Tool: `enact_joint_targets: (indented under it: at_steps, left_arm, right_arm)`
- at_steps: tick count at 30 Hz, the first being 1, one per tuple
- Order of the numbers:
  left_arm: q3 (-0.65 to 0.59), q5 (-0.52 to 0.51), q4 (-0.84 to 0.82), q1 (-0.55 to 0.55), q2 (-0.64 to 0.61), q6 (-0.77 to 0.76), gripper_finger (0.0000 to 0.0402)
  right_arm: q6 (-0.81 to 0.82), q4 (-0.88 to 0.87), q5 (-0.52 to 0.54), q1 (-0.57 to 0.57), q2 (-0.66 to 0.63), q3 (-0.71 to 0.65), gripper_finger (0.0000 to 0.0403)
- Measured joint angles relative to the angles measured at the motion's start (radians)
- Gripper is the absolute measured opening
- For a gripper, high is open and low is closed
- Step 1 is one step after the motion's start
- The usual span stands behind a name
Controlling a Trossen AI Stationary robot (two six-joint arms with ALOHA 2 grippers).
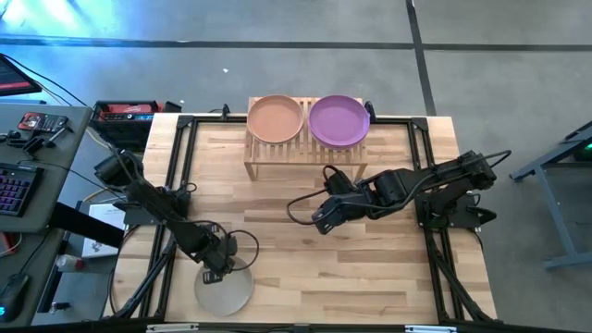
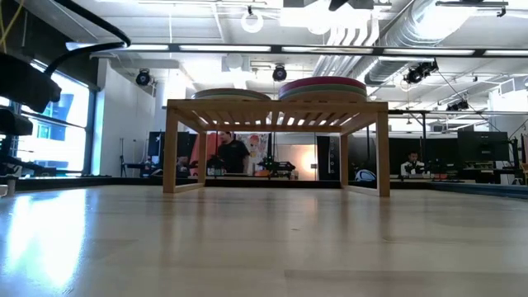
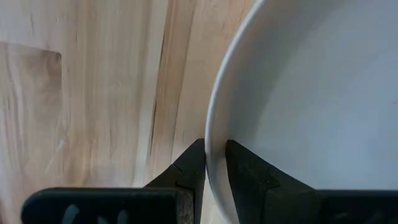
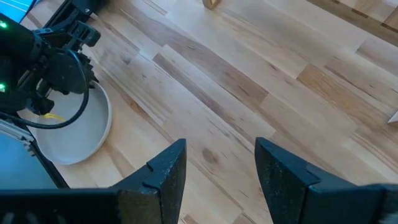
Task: Place and stack plates onto a shelf
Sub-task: Stack the white plate on the brown plate on the shelf
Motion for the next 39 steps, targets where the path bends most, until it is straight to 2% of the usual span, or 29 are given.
enact_joint_targets:
  at_steps: [3, 9, 16, 22, 29, 39]
  left_arm:
    - [-0.001, -0.001, 0.0, 0.0, -0.003, 0.001, 0.0046]
    - [-0.004, -0.005, 0.001, 0.0, -0.019, 0.017, 0.0006]
    - [-0.004, 0.002, 0.0, 0.003, -0.022, 0.016, 0.0003]
    - [0.004, 0.018, -0.03, 0.051, -0.087, 0.013, 0.0001]
    - [0.008, -0.031, -0.051, 0.193, -0.239, 0.019, 0.0001]
    - [0.012, -0.149, -0.066, 0.472, -0.452, 0.07, 0.0]
  right_arm:
    - [0.0, 0.003, 0.0, 0.0, 0.0, 0.0, 0.0167]
    - [0.0, 0.004, 0.0, 0.0, 0.0, 0.0, 0.0167]
    - [0.0, 0.004, 0.0, 0.0, 0.0, 0.0, 0.0167]
    - [-0.001, 0.004, 0.006, -0.002, 0.0, 0.0, 0.0167]
    - [-0.014, 0.004, 0.022, -0.029, -0.001, 0.0, 0.0167]
    - [-0.223, 0.011, 0.028, -0.142, -0.001, 0.0, 0.0167]
